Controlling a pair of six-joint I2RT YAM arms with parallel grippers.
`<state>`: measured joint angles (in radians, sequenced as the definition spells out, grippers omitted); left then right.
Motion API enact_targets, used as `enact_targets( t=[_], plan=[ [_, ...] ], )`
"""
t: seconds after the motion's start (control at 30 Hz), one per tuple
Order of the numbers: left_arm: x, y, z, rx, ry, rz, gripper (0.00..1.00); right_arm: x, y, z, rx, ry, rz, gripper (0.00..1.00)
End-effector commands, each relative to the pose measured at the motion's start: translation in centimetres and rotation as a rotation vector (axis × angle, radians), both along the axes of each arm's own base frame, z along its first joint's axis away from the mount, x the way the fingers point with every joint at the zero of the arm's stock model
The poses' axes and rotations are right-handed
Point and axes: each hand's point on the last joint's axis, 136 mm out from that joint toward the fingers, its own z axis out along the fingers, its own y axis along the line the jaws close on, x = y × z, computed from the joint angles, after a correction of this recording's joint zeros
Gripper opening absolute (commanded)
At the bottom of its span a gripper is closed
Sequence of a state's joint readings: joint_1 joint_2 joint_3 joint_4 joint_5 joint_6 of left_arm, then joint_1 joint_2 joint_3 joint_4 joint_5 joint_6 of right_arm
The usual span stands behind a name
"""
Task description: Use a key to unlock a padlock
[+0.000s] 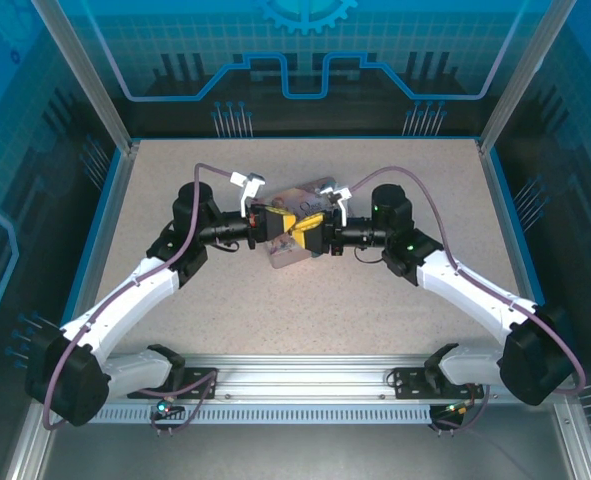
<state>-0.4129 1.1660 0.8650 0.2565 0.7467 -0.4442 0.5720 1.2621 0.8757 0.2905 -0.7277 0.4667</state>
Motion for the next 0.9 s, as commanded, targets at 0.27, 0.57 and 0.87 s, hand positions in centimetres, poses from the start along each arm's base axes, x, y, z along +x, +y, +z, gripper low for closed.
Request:
enact_targets(
  t=[0.27,0.57,0.87],
  plan=[
    [0.9,0.8,2.9,-0.129,-0.057,0.122,0.00,0.2,0.2,2.1,0.147,-0.068,0.025,0.67],
    [0.9,0.8,2.4,-0.119,-0.041,0.119,0.00,0.9,1.5,1.9,0.140,-0.052,0.032,0.54],
    [0.9,0.7,2.1,-0.108,-0.040,0.121,0.00,1.0,1.6,2.3,0.153,-0.049,0.022,0.39]
  ],
)
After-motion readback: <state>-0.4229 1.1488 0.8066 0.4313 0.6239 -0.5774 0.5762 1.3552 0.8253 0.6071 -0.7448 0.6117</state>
